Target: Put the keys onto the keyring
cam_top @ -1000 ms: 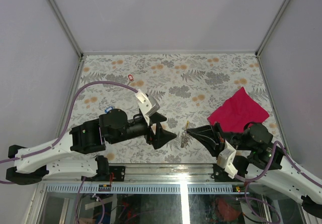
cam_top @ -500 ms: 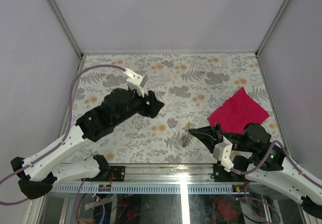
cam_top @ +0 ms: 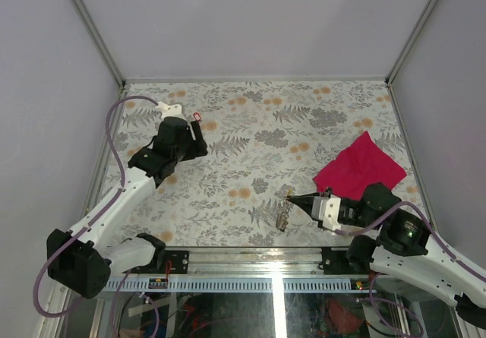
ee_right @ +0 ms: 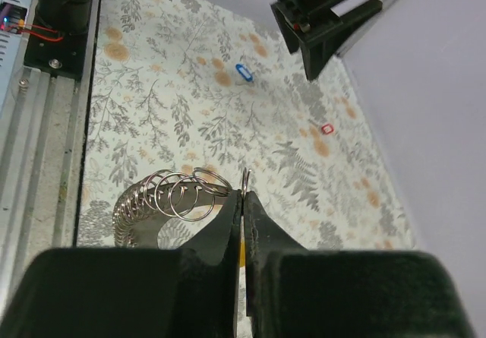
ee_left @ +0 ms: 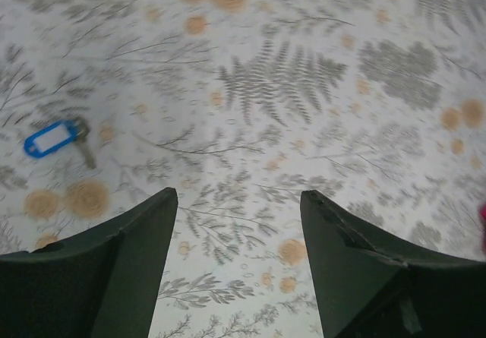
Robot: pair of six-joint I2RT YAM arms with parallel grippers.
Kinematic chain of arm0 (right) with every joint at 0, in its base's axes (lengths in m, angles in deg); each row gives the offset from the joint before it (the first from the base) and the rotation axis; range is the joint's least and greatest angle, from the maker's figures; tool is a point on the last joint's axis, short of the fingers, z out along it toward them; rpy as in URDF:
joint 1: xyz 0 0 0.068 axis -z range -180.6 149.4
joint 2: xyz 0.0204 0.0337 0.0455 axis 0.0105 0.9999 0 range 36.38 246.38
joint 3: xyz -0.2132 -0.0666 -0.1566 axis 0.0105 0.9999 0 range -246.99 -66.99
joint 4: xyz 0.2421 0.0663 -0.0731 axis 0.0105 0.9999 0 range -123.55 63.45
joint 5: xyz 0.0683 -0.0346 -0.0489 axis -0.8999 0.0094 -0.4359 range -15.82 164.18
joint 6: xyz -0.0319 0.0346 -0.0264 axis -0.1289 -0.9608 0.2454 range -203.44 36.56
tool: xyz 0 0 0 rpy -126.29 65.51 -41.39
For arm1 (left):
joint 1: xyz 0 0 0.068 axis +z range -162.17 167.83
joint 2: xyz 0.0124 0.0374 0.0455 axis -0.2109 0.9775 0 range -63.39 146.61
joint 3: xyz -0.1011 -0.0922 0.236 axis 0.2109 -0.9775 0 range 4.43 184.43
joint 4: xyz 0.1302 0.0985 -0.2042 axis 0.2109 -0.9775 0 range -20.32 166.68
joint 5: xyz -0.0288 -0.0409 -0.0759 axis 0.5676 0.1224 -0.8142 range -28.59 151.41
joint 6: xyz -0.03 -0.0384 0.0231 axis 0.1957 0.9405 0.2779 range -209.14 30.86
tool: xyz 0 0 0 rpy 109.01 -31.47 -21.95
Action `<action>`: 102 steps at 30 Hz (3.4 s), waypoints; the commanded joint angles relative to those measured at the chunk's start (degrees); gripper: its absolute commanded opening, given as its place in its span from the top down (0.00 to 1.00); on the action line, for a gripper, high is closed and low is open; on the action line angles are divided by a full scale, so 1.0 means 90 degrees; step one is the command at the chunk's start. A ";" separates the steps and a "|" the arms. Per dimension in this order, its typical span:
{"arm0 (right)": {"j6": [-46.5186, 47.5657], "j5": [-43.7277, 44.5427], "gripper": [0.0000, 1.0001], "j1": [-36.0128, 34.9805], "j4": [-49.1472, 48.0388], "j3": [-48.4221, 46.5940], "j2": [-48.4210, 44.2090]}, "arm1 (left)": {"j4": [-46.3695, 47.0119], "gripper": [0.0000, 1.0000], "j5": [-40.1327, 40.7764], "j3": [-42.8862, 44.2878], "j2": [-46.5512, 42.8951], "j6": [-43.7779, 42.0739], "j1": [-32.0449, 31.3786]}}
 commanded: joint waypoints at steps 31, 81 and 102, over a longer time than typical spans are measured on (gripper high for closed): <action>-0.1958 0.0821 1.00 0.0024 0.0260 -0.0524 0.0331 | 0.1483 0.59 0.1075 -0.0344 0.2996 0.1361 0.2559; -0.1946 0.0736 1.00 0.0025 0.0508 -0.0689 0.0580 | 0.1507 1.00 0.0110 -0.0576 0.2078 0.0330 0.2600; -0.2162 0.0906 1.00 0.0024 0.0257 -0.0621 0.0577 | 0.0723 1.00 -0.1829 0.1235 0.0706 -0.1199 -0.0919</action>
